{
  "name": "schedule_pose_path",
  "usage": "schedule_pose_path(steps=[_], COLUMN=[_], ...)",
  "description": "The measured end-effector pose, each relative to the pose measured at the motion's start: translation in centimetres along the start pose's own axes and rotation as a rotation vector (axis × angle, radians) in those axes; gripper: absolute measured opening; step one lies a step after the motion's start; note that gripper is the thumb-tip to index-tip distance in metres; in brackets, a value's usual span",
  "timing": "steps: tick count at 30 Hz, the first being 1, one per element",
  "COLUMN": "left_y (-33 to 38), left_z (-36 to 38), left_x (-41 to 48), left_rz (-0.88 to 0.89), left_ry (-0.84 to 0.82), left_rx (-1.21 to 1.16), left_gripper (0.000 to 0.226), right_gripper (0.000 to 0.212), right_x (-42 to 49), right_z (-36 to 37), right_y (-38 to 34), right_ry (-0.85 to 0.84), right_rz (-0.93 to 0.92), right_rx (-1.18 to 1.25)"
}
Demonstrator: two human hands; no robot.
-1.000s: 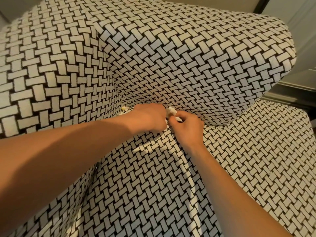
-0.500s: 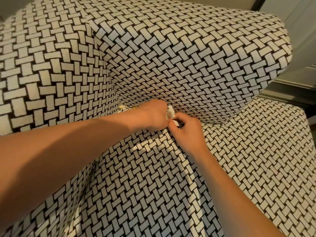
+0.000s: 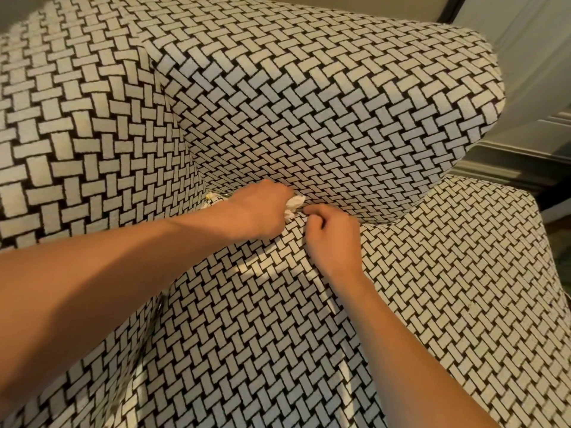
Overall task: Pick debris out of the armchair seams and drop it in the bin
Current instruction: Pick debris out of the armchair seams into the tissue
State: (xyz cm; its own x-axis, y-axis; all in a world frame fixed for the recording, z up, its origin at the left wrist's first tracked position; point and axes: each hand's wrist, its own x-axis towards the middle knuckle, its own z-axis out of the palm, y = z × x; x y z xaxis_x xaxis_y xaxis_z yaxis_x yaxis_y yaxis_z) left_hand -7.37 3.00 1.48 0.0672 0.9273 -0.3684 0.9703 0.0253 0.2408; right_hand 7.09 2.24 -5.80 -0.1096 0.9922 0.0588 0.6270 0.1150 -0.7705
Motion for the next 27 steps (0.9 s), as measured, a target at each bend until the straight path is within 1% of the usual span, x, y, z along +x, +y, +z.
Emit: schedule_pose_path(steps=[2,4,6,11,13,15,19,21,22,24,27], left_y=[0.0,-0.1,-0.2,-0.4,-0.4,-0.4,-0.2,-0.2,-0.1,-0.1,0.1], left_z=[0.1,0.1,0.2,0.4,0.5,0.6,0.6,0.6,0.6,0.5,0.4], left_x=[0.1,0.2,0.4,0.6,0.7,0.8,0.7,0.6,0.6,0.5,0.3], left_rz=[-0.021,-0.041,-0.057,-0.053,-0.047,-0.043,-0.05,-0.065,-0.069,-0.075,-0.073], left_ry=[0.022,0.031,0.039,0.05,0.049,0.036,0.023,0.028,0.027,0.027,0.02], left_rx=[0.019,0.015,0.003,-0.011,-0.018,-0.037,-0.052,-0.051,-0.052,-0.049,-0.036], left_gripper=[0.013,0.014,0.015,0.013,0.014,0.016,0.019,0.02,0.021,0.022,0.024], right_gripper=[0.034,0.038,0.047,0.067,0.072,0.071,0.062,0.06,0.06,0.06,0.044], right_x=[0.0,0.2,0.8,1.5,1.9,2.5,3.5,4.0,4.2,4.3,3.6], right_z=[0.9,1.3,1.3,1.6,1.5,1.1,-0.1,-0.6,-0.8,-0.9,-0.3], right_y=[0.0,-0.3,-0.6,-1.5,-1.9,-2.3,-3.5,-4.4,-4.7,-5.0,-4.4], right_ry=[0.018,-0.005,-0.094,-0.277,-0.368,-0.469,-0.669,-0.742,-0.755,-0.727,-0.622], right_rz=[-0.106,-0.131,-0.084,0.048,0.113,0.167,0.271,0.313,0.329,0.352,0.322], right_rx=[-0.238,-0.401,-0.499,-0.619,-0.617,-0.591,-0.503,-0.483,-0.486,-0.462,-0.376])
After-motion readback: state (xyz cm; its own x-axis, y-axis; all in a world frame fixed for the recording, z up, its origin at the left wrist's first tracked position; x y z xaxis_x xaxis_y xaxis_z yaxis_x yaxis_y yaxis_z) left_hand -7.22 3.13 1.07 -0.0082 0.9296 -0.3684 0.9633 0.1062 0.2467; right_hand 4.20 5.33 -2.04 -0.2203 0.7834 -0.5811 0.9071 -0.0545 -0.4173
